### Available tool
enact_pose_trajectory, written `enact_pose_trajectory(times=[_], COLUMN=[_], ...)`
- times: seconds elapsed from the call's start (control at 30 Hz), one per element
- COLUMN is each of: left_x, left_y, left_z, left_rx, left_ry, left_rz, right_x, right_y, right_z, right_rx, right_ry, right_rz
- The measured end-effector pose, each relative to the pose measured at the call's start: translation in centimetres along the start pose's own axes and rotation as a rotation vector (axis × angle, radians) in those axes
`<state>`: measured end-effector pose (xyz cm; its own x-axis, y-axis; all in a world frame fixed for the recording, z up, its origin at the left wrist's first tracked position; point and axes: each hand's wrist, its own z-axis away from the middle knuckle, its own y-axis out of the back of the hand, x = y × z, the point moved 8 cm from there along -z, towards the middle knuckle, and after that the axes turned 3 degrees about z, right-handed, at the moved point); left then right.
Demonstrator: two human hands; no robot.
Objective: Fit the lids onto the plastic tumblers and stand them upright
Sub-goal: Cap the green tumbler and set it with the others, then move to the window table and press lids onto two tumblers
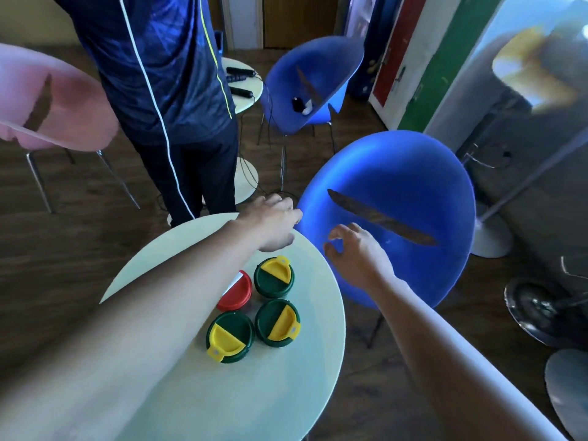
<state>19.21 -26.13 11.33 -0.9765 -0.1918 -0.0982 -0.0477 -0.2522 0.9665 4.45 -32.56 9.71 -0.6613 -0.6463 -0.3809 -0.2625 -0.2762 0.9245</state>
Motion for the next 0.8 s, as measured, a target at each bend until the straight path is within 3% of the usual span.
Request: enact_pose_trajectory(times=[0.27,0.8], left_x=[8.2,30.0], left_y=[5.3,12.6], left_z=[1.6,5.9], left_rx=[0.091,0.15], left_ry=[-0.223,-0.607], left_rz=[-0.198,-0.31], right_x=[1.7,12.6], right_y=[6.6,17.9], right_z=[6.8,25.2], right_rx=[0.053,0.167], right_ry=[-0.12,-0.55], right_rz=[0.265,0.378])
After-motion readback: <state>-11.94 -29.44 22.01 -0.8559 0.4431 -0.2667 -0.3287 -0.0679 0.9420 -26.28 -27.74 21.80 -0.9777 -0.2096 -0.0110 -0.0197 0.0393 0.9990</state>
